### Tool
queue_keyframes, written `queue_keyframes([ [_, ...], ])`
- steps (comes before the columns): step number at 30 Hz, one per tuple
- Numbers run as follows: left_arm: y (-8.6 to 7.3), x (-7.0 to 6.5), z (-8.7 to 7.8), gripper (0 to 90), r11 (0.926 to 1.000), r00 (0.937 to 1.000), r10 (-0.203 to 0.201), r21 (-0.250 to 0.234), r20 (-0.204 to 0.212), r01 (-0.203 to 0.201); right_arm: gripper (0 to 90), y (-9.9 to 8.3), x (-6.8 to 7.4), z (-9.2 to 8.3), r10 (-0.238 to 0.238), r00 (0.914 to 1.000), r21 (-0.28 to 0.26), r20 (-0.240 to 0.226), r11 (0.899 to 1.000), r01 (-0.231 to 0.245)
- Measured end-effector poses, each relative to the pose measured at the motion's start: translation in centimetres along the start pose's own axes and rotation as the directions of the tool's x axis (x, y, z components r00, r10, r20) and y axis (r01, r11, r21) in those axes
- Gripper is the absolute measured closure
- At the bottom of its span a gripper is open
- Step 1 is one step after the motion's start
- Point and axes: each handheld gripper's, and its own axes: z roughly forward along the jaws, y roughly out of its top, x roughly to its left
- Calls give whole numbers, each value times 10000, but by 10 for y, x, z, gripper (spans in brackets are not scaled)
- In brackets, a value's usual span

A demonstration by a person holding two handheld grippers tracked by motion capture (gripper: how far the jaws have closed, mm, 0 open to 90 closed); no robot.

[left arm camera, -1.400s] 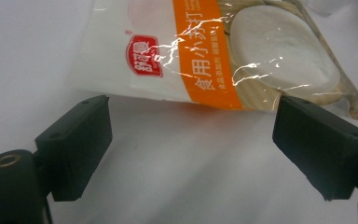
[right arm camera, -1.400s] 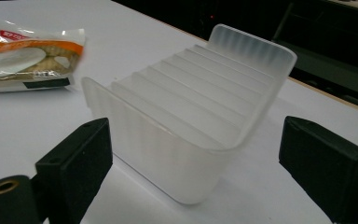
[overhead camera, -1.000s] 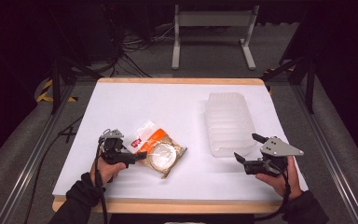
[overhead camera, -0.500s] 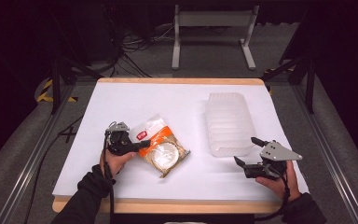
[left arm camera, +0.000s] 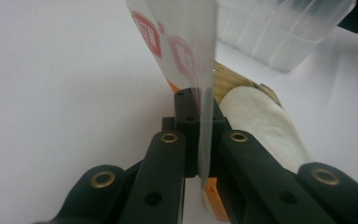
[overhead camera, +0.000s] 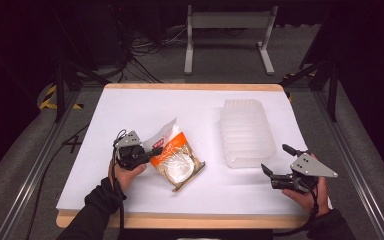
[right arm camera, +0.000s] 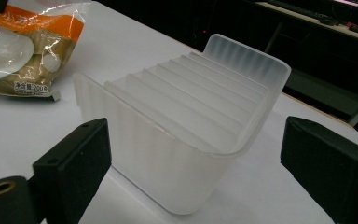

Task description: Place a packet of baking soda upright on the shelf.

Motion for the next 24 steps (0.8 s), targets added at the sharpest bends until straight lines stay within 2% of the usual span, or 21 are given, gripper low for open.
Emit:
queue_keyframes([
  [2,4,-5,-2,899,9992,9994,341,-210,61,-340,89,-2,-2,-1,41,10000,44,40,10000,-42],
  [5,10,-13,-4,900,9970,9977,653,-435,196,-644,87,-6,-5,-2,142,9999,40,10,9999,-142],
  [10,17,-19,-5,899,9930,9944,1010,-656,314,-987,92,-12,-5,-3,81,10000,156,54,9998,-82],
  [15,22,-21,-4,900,9912,9933,1043,-875,498,-997,91,-20,-3,-3,-188,9997,514,162,9985,179],
  [16,23,-21,-4,900,9896,9920,1153,-921,506,-1103,91,-21,-4,-4,-219,9996,572,177,9981,208],
  [19,27,-24,-3,900,9878,9910,1180,-1092,632,-1107,89,-29,-8,-5,-105,9997,851,234,9963,84],
  [21,33,-27,-2,900,9852,9885,1297,-1223,772,-1198,89,-35,-12,-7,161,9996,992,224,9949,-182],
  [24,37,-30,-1,900,9838,9875,1310,-1343,875,-1186,86,-37,-13,-7,177,9995,1126,277,9934,-208],
])
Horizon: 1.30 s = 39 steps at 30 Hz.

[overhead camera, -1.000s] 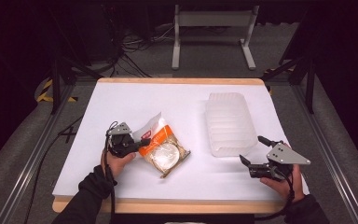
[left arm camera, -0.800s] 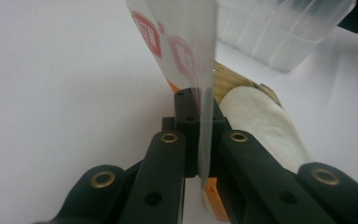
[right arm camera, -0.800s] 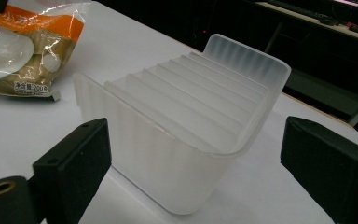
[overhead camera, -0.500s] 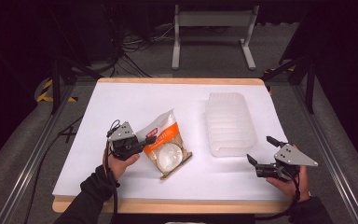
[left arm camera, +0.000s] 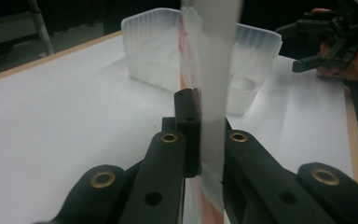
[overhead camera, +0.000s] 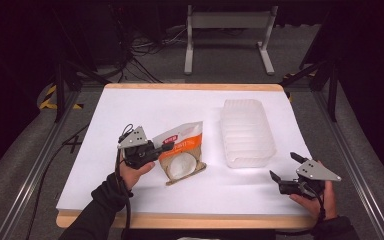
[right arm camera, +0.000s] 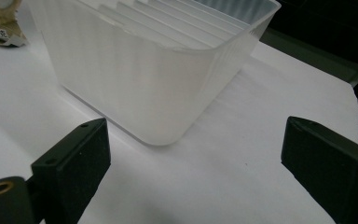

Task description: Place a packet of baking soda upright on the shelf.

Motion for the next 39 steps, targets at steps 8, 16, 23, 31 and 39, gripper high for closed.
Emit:
queue_keyframes([
  [8,16,-5,7,900,9992,9996,277,-291,71,-275,86,-9,-5,5,284,9995,309,-111,9991,-281],
  [16,34,-9,13,900,9974,9991,417,-594,-58,-420,86,-11,-5,8,286,9995,419,-103,9987,-282],
  [23,48,-10,20,900,9954,9985,547,-785,-1,-545,86,-12,-6,8,364,9993,412,-131,9985,-358],
  [31,71,-16,36,900,9907,9953,938,-1017,250,-908,85,-12,-7,8,499,9986,364,-165,9981,-493],
  [39,99,-24,65,900,9853,9917,1085,-1401,689,-981,85,-12,-8,8,534,9984,362,-174,9979,-528],
])
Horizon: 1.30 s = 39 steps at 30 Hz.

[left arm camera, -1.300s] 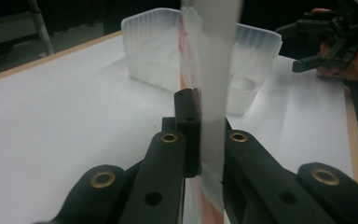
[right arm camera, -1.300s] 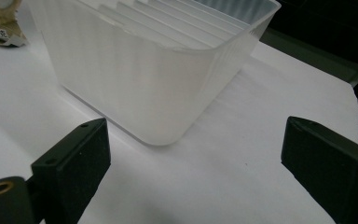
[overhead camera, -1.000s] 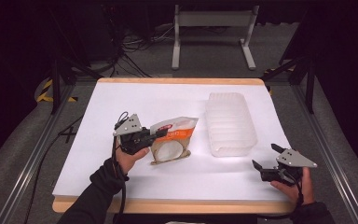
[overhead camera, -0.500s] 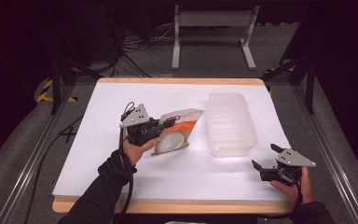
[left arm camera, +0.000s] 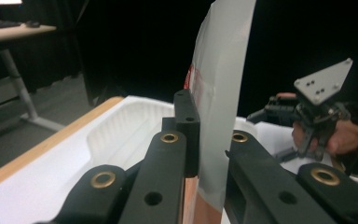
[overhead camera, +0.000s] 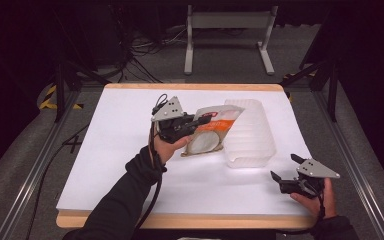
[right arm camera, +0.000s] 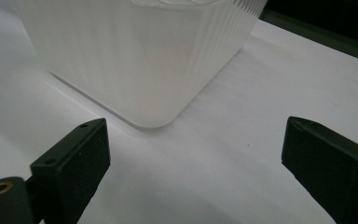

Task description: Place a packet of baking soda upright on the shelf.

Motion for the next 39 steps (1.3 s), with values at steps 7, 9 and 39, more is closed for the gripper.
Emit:
queue_keyframes([
  [7,20,-5,26,900,9995,9990,208,-244,389,-199,85,0,0,0,-15,10000,-11,-26,10000,15],
  [9,22,-6,31,900,9994,9986,232,-281,485,-219,85,0,0,0,-12,10000,0,-26,10000,12],
  [39,13,-20,136,900,9962,9869,-481,-651,1542,587,84,0,-1,1,-47,9999,2,-124,10000,47],
])
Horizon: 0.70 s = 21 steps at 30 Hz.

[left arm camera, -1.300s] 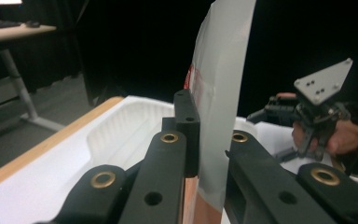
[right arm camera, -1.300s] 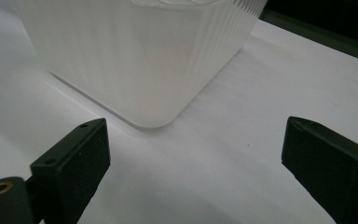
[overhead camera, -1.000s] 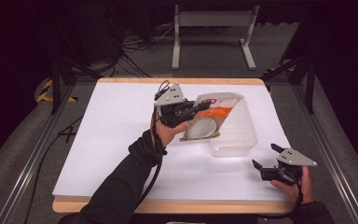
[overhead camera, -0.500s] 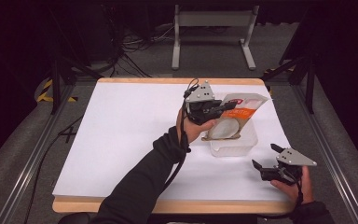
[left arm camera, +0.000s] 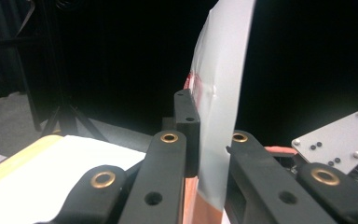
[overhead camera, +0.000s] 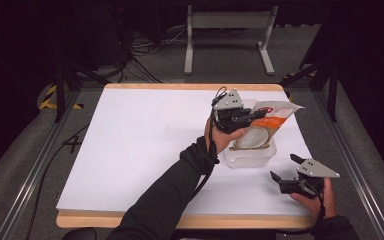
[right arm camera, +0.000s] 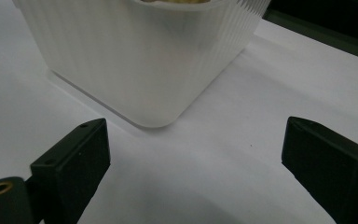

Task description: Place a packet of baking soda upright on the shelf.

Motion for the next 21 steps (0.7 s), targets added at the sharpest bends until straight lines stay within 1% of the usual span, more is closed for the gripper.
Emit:
queue_keyframes([
  [4,-11,2,3,900,9998,9998,-207,4,12,207,85,0,0,0,-6,10000,-5,-9,10000,6],
  [5,-11,2,3,900,9998,9998,-207,4,12,207,85,0,0,0,-13,10000,-13,-13,10000,13],
  [8,-19,6,-1,900,9977,9981,-616,-281,95,618,85,0,0,0,-26,10000,5,-9,10000,26],
  [9,-20,6,-1,900,9975,9978,-661,-229,73,663,85,0,0,0,-26,10000,5,-9,10000,26],
  [10,-23,7,-2,900,9979,9981,-619,-188,32,619,85,0,0,0,-40,10000,15,-9,10000,40],
  [12,-30,8,-3,900,9977,9977,-681,-56,-27,681,85,0,1,0,-55,10000,33,-5,10000,55],
  [16,-38,8,-7,900,9968,9969,-784,-128,90,785,85,0,0,0,-40,10000,4,-4,10000,40],
  [17,-40,9,-8,900,9978,9978,-656,28,12,656,85,0,0,0,-37,10000,9,-2,10000,37],
  [18,-43,9,-9,900,9977,9978,-667,139,-4,667,85,0,0,0,-46,10000,25,6,10000,46],
  [21,-49,14,-15,900,9964,9965,-837,157,-46,837,85,0,0,0,-43,10000,31,4,10000,43],
])
